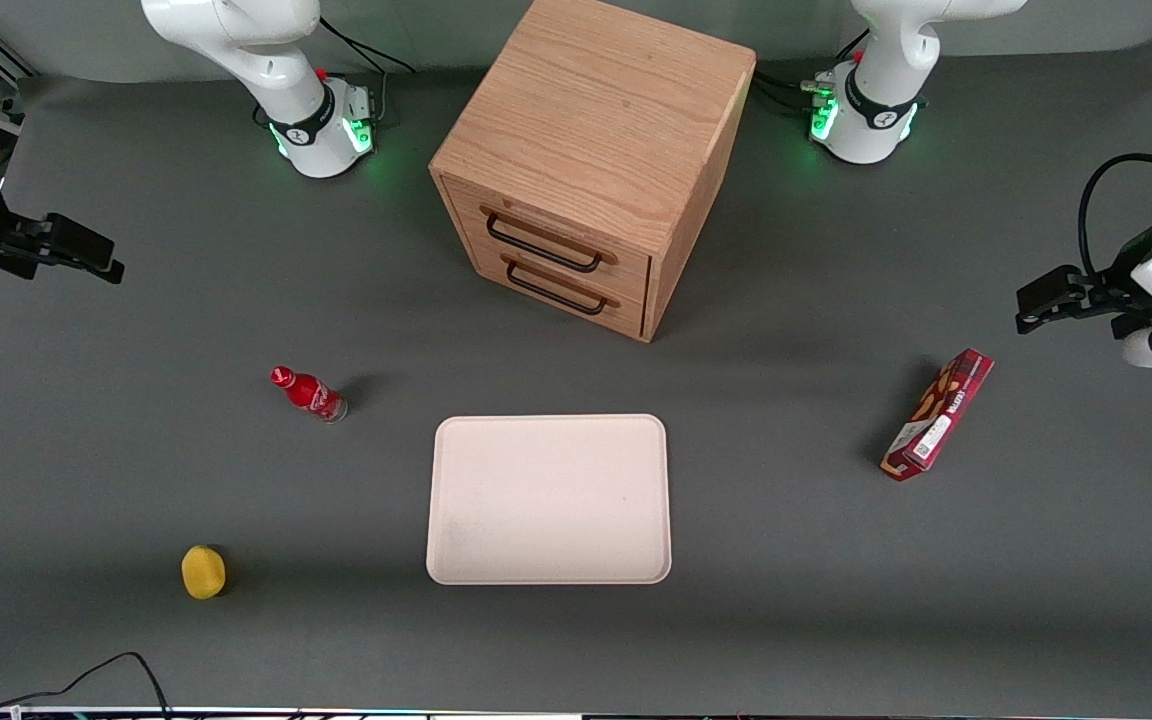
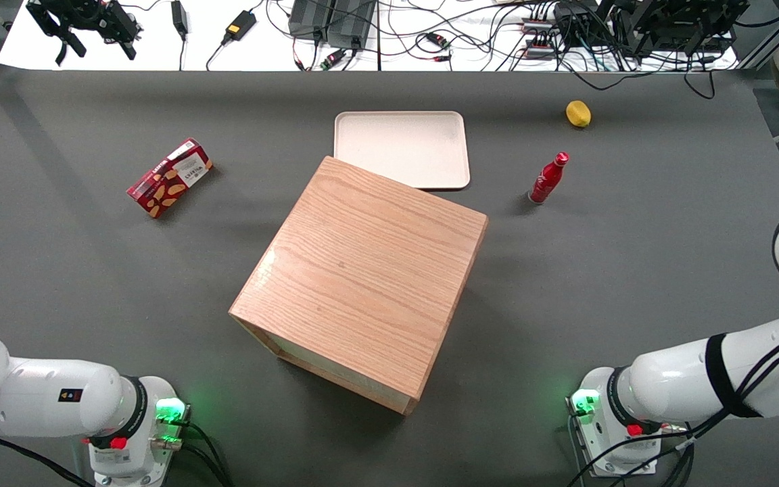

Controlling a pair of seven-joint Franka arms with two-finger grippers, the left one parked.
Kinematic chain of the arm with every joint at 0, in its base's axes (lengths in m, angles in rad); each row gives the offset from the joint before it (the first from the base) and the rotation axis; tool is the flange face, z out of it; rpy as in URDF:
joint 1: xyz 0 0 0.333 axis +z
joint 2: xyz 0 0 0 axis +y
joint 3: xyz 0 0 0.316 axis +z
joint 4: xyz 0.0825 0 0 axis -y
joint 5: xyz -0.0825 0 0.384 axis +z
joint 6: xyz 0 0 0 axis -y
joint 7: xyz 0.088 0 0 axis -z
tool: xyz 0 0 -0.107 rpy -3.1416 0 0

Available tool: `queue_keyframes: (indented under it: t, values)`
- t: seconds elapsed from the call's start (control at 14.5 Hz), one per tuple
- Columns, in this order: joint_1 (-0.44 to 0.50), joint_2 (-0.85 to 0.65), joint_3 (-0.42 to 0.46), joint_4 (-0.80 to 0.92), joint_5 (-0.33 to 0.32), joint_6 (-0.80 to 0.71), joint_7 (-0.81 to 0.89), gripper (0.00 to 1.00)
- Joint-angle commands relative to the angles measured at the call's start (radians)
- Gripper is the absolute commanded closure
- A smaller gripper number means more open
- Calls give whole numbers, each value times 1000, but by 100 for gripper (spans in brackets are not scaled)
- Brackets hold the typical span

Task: Open upper drawer
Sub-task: 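Move the right gripper toward the upper drawer's black handle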

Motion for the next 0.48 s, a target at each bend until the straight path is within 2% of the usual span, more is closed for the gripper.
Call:
queue_keyframes:
  t: [0.0, 0.41]
  values:
    - [-3, -17, -29, 25, -7, -55, -60, 0]
    - [-40, -16, -30, 31, 37, -43, -169, 0]
